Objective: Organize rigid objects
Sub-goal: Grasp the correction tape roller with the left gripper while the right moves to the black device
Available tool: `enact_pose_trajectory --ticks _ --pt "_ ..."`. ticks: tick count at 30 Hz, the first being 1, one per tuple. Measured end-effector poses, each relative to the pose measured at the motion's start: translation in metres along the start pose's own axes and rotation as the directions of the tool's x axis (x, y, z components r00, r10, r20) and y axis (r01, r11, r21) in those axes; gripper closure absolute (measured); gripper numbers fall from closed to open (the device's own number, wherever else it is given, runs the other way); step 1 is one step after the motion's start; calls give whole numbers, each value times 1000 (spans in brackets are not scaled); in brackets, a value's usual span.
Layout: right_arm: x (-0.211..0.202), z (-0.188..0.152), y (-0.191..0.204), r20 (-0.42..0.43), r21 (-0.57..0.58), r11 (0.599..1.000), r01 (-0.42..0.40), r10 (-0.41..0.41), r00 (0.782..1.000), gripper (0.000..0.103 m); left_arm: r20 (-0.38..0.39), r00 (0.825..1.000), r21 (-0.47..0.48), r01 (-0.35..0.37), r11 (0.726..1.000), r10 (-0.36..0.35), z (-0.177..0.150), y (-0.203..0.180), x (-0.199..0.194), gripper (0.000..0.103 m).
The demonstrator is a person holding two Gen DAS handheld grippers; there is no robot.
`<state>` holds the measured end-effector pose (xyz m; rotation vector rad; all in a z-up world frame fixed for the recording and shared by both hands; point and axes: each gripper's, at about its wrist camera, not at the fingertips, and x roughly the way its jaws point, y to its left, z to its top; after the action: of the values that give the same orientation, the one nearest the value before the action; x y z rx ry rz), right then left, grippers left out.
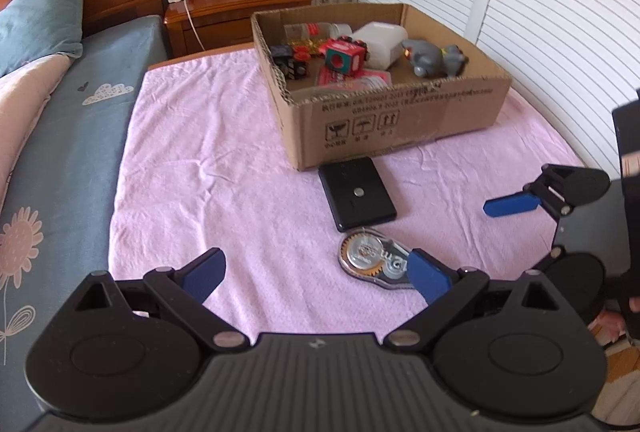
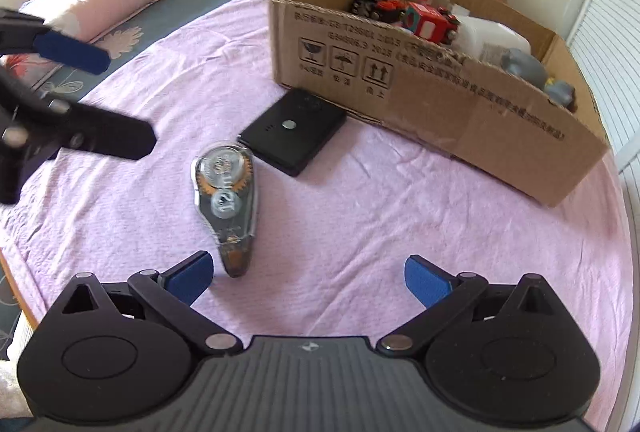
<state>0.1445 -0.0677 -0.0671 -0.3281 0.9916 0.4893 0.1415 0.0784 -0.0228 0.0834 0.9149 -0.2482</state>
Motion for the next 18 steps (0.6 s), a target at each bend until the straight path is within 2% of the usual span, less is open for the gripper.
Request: enact_pose_trajectory --ticks 4,10,18 --pt "-1 -1 -10 5 45 999 -3 2 1000 0 -19 999 33 33 999 -33 -3 -7 8 6" --pt "-6 -6 -22 15 47 995 84 -85 996 0 -45 995 70 96 993 -93 -7 -22 20 6" --pt "-16 -23 -53 12 86 992 93 -95 995 0 -95 989 90 119 989 -111 -10 -41 50 6"
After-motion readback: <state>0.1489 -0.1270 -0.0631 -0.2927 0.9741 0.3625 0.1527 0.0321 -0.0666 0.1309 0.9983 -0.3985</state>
